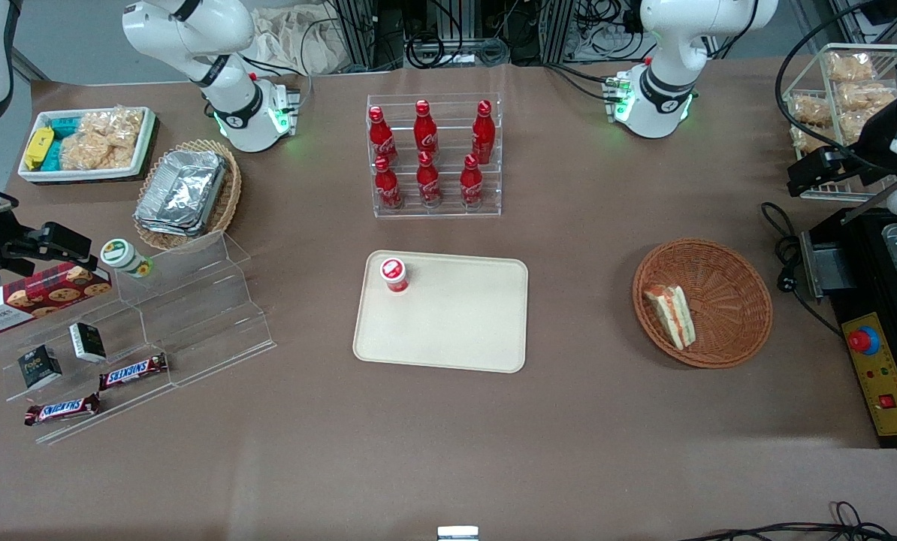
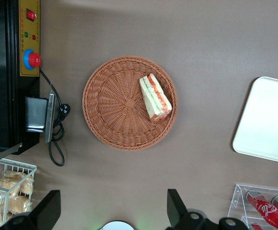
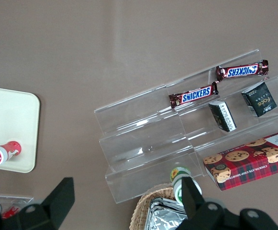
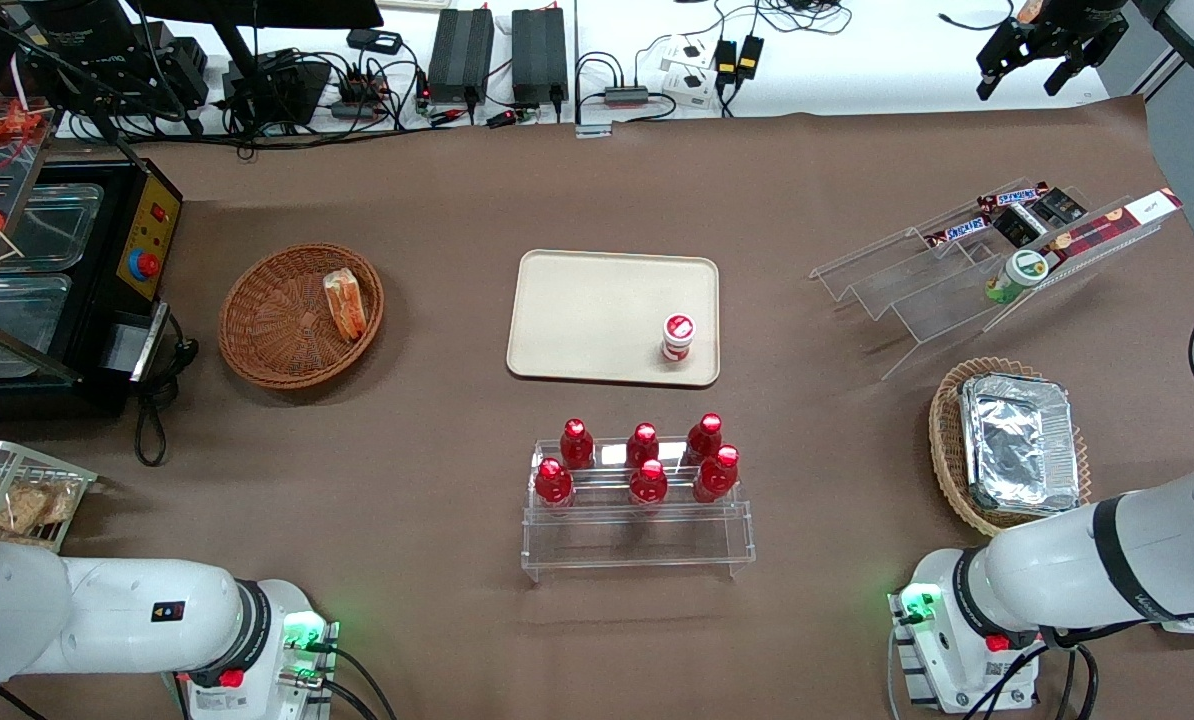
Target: Place sandwich from basket to tray
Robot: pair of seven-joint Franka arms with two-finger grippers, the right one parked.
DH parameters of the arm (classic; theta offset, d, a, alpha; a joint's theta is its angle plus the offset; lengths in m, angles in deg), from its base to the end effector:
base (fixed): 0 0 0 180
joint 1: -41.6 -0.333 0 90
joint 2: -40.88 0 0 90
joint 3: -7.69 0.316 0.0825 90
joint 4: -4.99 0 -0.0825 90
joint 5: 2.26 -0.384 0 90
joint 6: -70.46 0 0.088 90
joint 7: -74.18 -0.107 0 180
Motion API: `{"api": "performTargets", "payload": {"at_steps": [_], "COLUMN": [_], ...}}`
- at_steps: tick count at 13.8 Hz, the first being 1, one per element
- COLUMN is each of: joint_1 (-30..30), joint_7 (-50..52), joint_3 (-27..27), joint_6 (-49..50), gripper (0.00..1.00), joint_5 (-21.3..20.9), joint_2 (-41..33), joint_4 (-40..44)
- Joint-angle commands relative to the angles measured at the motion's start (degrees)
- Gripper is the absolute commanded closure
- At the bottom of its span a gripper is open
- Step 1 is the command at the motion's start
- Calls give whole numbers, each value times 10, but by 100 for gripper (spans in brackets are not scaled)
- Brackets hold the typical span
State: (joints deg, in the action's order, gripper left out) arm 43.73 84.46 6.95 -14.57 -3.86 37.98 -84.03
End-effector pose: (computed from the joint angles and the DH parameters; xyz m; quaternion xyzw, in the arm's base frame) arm 0.5294 -0.0235 0.6525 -0.9977 -0.0657 0.0078 0.0152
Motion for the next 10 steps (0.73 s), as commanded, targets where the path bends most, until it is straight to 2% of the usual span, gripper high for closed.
{"api": "performTargets", "payload": {"at_steps": [1,7,10], "joint_1": [7,7,8], "joint_7": [-8,-10,-4], "joint_3": [7,7,7], "joint_6": [6,1,-4], "gripper": [0,0,0], "joint_5": [4,10,11], "joint_2": [-17,-13,14], "joint_4": [-13,-26,-39]}}
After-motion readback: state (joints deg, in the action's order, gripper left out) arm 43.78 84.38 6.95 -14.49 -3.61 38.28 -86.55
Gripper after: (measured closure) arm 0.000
